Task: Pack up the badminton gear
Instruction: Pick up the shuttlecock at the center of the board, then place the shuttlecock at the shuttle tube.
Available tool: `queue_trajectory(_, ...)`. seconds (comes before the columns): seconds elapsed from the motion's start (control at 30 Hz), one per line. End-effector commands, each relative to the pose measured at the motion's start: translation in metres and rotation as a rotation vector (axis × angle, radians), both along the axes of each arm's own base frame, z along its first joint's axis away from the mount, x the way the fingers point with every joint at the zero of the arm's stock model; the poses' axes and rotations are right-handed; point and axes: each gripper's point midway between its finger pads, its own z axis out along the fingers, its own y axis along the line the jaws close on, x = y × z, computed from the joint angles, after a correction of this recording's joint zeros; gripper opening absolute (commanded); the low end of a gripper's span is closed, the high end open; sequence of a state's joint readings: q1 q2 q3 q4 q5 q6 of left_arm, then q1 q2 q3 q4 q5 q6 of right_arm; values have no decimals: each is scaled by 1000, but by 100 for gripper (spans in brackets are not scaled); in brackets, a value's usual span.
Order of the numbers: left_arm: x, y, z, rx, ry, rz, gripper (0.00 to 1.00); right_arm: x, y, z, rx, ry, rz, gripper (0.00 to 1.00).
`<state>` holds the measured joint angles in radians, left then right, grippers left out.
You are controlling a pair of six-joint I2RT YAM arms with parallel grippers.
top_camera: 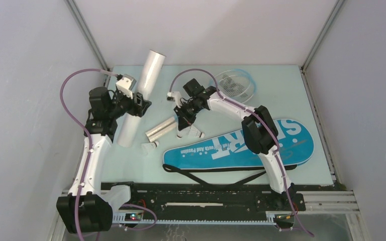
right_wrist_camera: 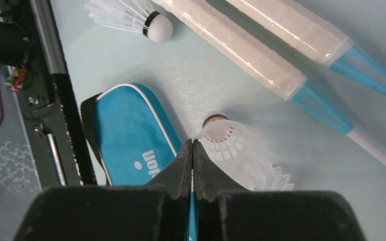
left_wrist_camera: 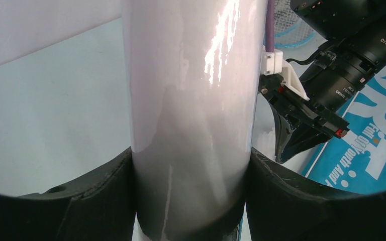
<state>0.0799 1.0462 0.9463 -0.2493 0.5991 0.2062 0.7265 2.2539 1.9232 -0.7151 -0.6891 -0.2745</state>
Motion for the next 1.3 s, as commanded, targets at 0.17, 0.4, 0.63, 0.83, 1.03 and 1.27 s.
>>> queue_trajectory(0.17,-1,-10,38,-27,-99,-66,11,-7,-2,110,204,-12,-24,0)
queue_trajectory(0.4,-6,-22,33,-27,-99,-141,11,1,-59,165,284,-75,-129,0)
queue_trajectory(0.63,-20,-48,21,25,-108,-296,13,11,-132,213,337,-207,-265,0)
queue_trajectory(0.83,-42,-77,-3,99,-92,-505,16,4,-187,269,397,-393,-349,0)
queue_trajectory(1.03,-60,-95,-23,174,-98,-671,16,-19,-214,308,426,-568,-363,0)
queue_trajectory(1.27,-75,-113,-37,217,-96,-791,17,-43,-210,314,440,-571,-303,0)
